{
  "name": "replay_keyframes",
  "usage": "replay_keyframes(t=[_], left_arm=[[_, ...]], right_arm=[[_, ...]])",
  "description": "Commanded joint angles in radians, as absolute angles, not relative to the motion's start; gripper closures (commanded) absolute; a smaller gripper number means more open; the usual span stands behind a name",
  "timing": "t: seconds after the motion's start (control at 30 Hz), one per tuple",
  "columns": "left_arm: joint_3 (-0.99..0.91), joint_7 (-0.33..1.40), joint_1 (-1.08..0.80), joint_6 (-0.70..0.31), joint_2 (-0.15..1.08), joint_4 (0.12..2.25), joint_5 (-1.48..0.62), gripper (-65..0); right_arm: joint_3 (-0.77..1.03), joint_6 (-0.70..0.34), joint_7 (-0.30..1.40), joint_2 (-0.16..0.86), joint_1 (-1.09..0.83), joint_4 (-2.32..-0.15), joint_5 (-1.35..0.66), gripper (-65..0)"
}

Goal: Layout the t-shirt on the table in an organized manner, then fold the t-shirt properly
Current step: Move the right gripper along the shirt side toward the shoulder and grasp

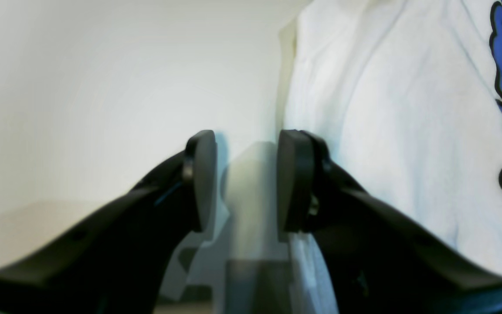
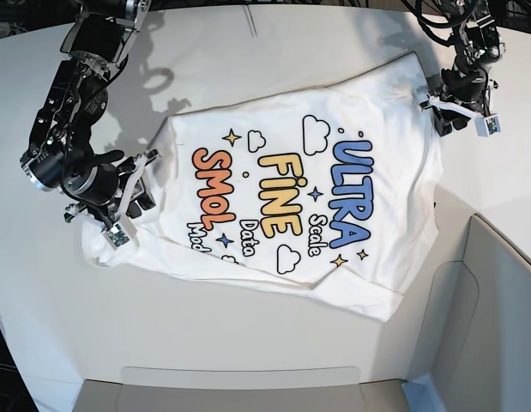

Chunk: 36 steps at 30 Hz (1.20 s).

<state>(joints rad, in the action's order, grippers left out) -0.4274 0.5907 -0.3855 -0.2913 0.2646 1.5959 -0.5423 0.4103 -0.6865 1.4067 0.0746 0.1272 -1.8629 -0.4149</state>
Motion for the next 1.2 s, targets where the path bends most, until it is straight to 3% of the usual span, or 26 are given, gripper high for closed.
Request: replay_keyframes(t=[0.0,0.3,0.7,0.93,1.17], left_arm=[[-0.430,0.605,-0.394,-0.288,0.271,1.606,-0.538,-23.4],[-0.433,0.605,-0.394,-0.288,0.271,1.606,-0.538,-23.4],[-0.435,0.605,-0.392,-0.288,0.251,1.606,-0.538,-23.4],[-0.435,0.605,-0.392,-0.288,0.245,1.606,-0.538,-23.4],[-0.437,0.605,-0.392,-0.288,0.245,1.606,-0.538,-23.4]], right_arm=[[0.414,-0.698,1.396,0.082,0.136,-1.879,-0.406,-14.2],[0.487,-0.698,1.396,0.082,-0.012,-1.914,-0.338,-14.3],[0.550,-0.698,1.396,0.081,0.064,-1.684,-0.285,-14.3],[0.403,-0.698,1.396,0.079,0.094,-1.684,-0.282,-14.3],[0.392,-0.698,1.396,0.079,0.085,-1.698,-0.286,-14.3]])
